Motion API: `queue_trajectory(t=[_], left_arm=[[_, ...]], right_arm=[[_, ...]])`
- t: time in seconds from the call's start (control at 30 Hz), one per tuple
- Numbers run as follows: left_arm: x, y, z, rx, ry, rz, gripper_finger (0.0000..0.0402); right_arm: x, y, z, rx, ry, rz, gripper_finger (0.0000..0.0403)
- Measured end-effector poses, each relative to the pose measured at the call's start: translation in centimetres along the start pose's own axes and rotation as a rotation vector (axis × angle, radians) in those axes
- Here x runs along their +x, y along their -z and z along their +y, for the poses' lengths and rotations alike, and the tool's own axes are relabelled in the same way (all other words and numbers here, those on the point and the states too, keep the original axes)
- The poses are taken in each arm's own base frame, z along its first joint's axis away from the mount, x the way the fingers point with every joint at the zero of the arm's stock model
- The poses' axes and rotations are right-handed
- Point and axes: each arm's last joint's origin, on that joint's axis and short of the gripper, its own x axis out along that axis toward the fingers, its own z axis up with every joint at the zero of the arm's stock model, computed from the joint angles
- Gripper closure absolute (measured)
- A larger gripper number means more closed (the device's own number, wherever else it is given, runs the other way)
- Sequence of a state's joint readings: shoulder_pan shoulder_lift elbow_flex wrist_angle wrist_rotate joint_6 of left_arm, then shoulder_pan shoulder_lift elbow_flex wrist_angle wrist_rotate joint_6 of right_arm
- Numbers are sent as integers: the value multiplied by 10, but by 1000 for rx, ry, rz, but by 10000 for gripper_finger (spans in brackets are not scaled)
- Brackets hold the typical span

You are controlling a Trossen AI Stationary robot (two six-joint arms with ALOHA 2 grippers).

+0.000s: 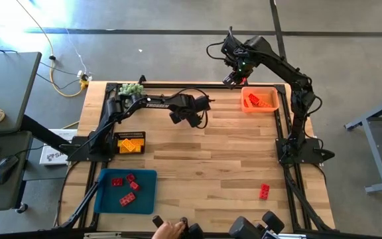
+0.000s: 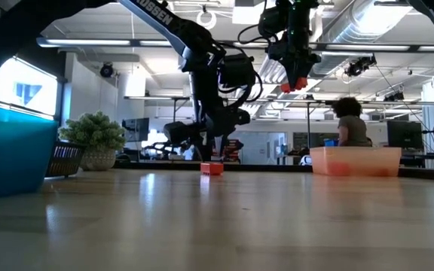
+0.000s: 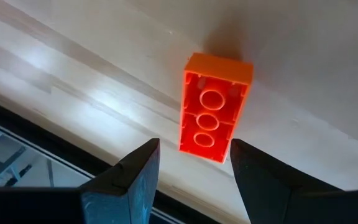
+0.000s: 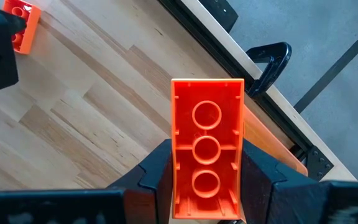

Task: Sort & place blocks by color
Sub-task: Put the orange game piece into the orange bin

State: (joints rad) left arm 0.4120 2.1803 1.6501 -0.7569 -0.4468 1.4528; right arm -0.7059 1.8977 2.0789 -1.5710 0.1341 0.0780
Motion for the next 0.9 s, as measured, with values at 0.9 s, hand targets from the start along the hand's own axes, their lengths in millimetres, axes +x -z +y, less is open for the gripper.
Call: queue_trajectory(t=[0.9], left_arm=[[-4, 7, -10, -346, -1, 300, 218]], right_arm=[[-1, 2, -33, 212, 76, -9, 289]])
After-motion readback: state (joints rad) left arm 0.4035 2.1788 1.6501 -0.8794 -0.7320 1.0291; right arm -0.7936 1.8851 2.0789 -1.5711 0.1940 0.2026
